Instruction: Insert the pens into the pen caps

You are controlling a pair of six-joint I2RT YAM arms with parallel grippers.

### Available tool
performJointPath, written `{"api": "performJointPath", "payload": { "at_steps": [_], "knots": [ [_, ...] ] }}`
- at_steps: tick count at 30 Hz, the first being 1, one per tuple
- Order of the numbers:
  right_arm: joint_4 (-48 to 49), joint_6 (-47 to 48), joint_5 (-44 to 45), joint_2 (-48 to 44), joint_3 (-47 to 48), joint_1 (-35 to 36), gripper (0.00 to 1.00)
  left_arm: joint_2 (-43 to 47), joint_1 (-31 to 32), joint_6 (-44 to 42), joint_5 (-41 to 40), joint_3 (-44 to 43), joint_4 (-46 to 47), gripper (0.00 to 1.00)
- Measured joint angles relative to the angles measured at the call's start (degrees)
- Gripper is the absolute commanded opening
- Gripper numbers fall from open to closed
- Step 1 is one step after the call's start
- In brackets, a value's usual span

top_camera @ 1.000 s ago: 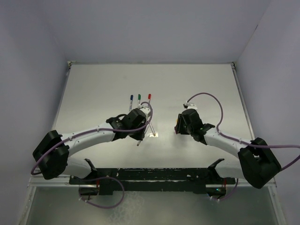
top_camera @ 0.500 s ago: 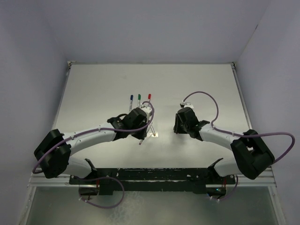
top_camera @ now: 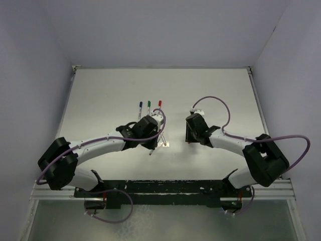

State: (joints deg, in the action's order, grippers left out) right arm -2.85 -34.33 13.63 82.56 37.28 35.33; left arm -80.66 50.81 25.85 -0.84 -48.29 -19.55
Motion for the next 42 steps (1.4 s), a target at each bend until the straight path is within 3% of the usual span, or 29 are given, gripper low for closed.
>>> {"api": "performJointPath", "payload": {
  "at_steps": [14, 19, 24, 33, 42],
  "knots": [
    [-6.47, -0.09, 5.79, 5.66, 6.23, 3.76, 0.29, -0.02, -0.02, 0.0, -0.02, 0.0, 0.22, 0.0],
    [-9.42, -0.68, 9.05, 9.11, 10.12, 6.58, 0.11, 0.0, -0.02, 0.0, -0.11, 0.0, 0.22, 0.0],
    [-11.67, -1.16, 12.04, 11.82, 12.76, 8.7, 0.0, 0.33, -0.02, 0.0, -0.85, 0.0, 0.17, 0.0],
    [-11.21, -1.25, 13.94, 12.46, 13.03, 10.21, 0.0, 2.4, -0.02, 0.0, -2.32, 0.0, 0.11, 0.0],
    [-9.75, -2.62, 9.4, 5.66, 8.07, 10.56, 0.0, 5.46, -0.02, 0.02, -3.87, 1.57, 0.09, 0.0]
  ]
}}
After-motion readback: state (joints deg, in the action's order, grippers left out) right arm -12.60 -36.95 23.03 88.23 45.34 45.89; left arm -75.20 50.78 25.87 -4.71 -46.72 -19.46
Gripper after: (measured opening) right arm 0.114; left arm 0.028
